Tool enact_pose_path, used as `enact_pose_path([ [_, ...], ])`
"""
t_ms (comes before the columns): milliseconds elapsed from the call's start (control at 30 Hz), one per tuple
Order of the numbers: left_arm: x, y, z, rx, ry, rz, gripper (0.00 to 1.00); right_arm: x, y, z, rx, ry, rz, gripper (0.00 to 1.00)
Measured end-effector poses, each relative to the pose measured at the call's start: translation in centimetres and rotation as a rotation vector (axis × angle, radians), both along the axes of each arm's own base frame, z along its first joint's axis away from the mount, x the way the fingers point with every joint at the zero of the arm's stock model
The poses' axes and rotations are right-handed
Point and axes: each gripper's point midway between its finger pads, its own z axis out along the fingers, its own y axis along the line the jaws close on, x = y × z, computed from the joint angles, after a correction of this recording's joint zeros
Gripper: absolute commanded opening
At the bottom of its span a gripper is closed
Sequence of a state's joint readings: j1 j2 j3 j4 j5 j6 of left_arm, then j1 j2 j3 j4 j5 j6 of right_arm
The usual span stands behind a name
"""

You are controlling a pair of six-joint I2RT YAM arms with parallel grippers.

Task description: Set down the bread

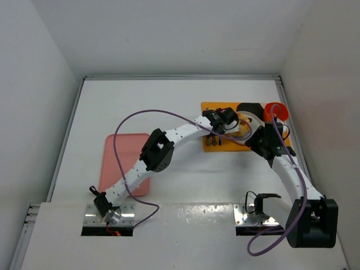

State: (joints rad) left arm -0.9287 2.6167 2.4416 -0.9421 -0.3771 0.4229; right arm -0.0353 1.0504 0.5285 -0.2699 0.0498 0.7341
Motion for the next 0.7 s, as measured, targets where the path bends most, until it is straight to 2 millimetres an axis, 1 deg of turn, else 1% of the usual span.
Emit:
enact_pose_path([
  [267, 0.3, -1.4, 0.6, 0.051, -0.099, -0.059, 0.00, -0.3, -0.3, -0.4, 0.001, 0.012, -0.014, 0.40],
  [367, 0.7, -1.6, 0.7, 0.078, -0.141, -0.074, 0.00, -0.6, -0.6, -0.6, -0.003, 0.027, -0.025, 0.40],
  [700, 3.6, -1.3, 3.2, 0.161, -0.338, -0.064, 0.00, -1.0, -1.1, -0.4, -0.016, 0.025, -0.037, 0.40],
])
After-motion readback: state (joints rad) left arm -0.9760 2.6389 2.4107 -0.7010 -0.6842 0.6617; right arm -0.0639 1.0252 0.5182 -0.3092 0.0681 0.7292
